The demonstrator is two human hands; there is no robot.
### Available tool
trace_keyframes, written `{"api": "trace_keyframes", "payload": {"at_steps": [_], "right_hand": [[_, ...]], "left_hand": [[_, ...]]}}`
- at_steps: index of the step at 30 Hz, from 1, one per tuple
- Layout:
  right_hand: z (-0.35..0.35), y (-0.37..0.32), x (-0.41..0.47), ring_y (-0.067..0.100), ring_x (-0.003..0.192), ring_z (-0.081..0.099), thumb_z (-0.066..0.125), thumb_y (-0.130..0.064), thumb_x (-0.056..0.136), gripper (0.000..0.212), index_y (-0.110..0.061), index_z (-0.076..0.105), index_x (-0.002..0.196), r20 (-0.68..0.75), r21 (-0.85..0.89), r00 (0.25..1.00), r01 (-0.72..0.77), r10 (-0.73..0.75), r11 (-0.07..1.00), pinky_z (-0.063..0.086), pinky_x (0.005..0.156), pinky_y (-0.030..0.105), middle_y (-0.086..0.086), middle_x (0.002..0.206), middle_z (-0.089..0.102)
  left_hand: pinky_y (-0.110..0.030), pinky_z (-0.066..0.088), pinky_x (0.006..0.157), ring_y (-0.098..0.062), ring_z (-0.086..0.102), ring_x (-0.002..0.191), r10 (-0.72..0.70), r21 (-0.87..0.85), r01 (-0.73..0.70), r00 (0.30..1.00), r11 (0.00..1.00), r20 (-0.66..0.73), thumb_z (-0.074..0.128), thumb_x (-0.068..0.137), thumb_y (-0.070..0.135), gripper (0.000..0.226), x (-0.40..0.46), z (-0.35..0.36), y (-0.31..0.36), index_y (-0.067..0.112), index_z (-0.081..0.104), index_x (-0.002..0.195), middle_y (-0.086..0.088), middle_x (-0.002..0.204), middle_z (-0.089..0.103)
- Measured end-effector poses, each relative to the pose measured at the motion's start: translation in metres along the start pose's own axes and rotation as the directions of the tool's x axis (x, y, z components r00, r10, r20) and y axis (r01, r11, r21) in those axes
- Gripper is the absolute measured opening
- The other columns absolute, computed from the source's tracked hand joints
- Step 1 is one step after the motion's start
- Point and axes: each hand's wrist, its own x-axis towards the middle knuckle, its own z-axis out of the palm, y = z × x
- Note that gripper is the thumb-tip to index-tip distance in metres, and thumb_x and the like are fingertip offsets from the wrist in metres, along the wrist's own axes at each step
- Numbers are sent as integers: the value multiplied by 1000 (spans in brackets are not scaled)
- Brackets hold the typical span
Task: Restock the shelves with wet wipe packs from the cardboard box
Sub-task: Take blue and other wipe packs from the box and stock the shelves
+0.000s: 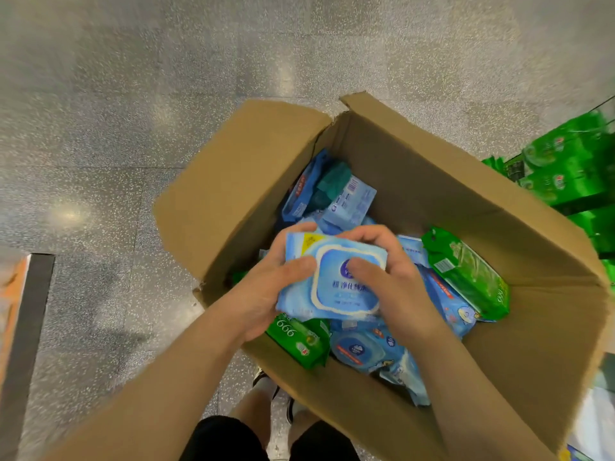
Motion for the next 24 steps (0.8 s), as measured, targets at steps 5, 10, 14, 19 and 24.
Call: {"api": "trace_keyframes", "payload": {"at_steps": [5,10,14,19,24], "right_hand": [[-6,16,36,30,107,63,67,-57,83,37,-30,70,107,-55,109,998,-33,39,993,55,86,45,13,120,64],[-22,70,120,31,117,54,79,-34,84,59,-25,51,135,-508,-464,859,-212,-62,860,48,94,36,6,122,49],[-9,90,166,43,139,34,76,-51,73,106,-24,21,159,-454,-445,888,-293,69,847,32,114,52,19,152,25],[-4,115,192,46,134,37,85,-50,71,108,-29,20,155,-534,-455,844,-341,54,823,38,111,56,22,144,32],[-29,99,145,30,102,63,73,-48,58,77,-25,49,127,-538,48,817,-216,208,975,53,84,41,16,124,63]], "left_hand": [[-42,64,73,-32,74,97,-28,-142,23,999,990,-38,102,35,33,102,3,-4,-3,14,55,123,-16,112,73],[-41,63,72,-34,75,98,-1,-170,-18,994,985,-108,100,39,37,107,3,-24,0,5,60,133,-20,116,75],[-36,63,73,-28,77,96,91,-130,-103,992,986,-89,98,46,45,69,4,-33,5,20,81,108,-13,109,78],[-38,64,72,-30,77,92,96,-127,-112,987,986,-127,100,38,43,77,5,-40,3,19,77,107,-15,106,78],[-45,64,79,-35,74,98,15,-129,-42,979,991,-203,102,28,41,110,4,-41,-2,12,57,124,-19,114,74]]}}
